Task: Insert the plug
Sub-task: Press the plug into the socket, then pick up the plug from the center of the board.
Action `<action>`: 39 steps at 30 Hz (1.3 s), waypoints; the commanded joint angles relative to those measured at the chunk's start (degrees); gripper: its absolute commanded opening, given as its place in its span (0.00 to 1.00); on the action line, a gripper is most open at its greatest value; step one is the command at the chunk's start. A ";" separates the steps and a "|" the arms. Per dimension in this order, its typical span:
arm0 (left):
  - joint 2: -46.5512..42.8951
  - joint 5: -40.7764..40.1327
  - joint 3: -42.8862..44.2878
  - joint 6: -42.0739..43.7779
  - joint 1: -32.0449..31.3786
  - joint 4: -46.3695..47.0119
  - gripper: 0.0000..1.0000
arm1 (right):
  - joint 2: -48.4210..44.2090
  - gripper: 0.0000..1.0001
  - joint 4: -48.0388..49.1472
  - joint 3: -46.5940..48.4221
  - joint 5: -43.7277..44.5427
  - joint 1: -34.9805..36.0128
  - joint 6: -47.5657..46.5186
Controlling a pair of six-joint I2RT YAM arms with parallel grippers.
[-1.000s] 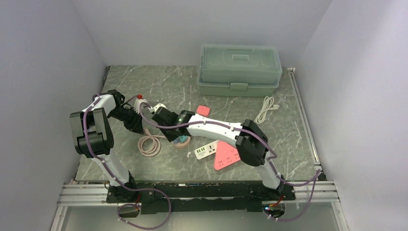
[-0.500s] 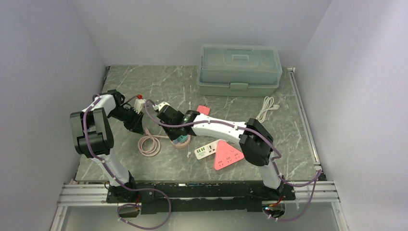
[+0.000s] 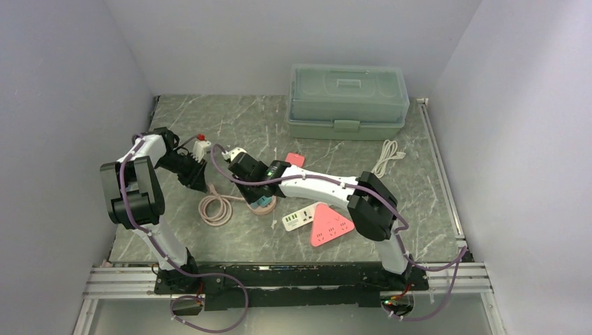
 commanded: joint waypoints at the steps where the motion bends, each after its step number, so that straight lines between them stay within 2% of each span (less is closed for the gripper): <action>1: -2.14 0.09 3.02 1.71 0.93 -1.88 0.13 | 8.97 0.00 -13.87 -5.42 3.44 -2.05 -2.13; 3: -2.21 0.38 3.25 1.34 0.93 -1.93 0.13 | 7.89 0.00 -14.69 -3.32 3.63 -2.64 -2.05; 6: -2.21 1.09 3.60 0.96 0.93 -2.14 0.13 | 4.99 0.09 -15.33 2.29 3.54 -3.59 -1.71; 8: -2.12 1.42 3.61 0.60 0.92 -2.32 0.13 | 2.85 0.21 -15.30 5.39 2.89 -4.10 -1.31; 10: -2.24 1.67 3.54 0.33 0.87 -2.31 0.13 | 0.76 0.26 -15.36 8.05 2.19 -4.22 -0.94; 15: -2.43 1.31 4.23 -0.81 0.89 -2.42 0.13 | -3.38 0.52 -14.84 12.04 0.87 -4.31 0.09; 18: -2.52 -1.35 4.91 -3.14 0.89 -1.24 0.12 | -5.32 0.64 -15.43 11.85 2.77 -5.37 0.68; 23: -4.21 -3.22 4.71 -4.06 1.84 -0.76 0.15 | -9.23 0.84 -13.06 3.88 6.70 -11.30 3.65; 25: -5.25 -2.34 5.24 -4.18 2.62 -1.77 0.27 | -10.16 0.96 -10.91 -0.24 8.40 -14.65 3.86; 26: -5.80 -1.80 5.65 -4.21 2.90 -2.38 0.32 | -10.03 0.99 -10.23 -1.26 9.46 -15.86 3.78; 29: -7.55 -0.95 6.51 -4.62 3.22 -3.34 0.52 | -7.67 1.00 -9.27 -2.16 12.34 -19.18 4.05; 30: -8.03 -0.94 6.63 -4.96 3.18 -3.23 0.65 | -6.84 1.00 -9.08 -1.96 12.82 -20.16 4.43; 31: -8.43 -0.94 6.71 -5.09 3.22 -3.15 0.93 | -6.11 1.00 -8.34 -1.96 13.42 -20.82 4.69; 32: -8.71 -1.01 6.81 -5.34 3.22 -3.06 0.99 | -5.56 1.00 -7.37 -1.97 14.09 -21.37 5.01; 39: -9.91 -2.20 8.70 -7.01 3.66 -2.88 1.00 | 0.47 1.00 -1.76 0.65 12.40 -22.34 11.05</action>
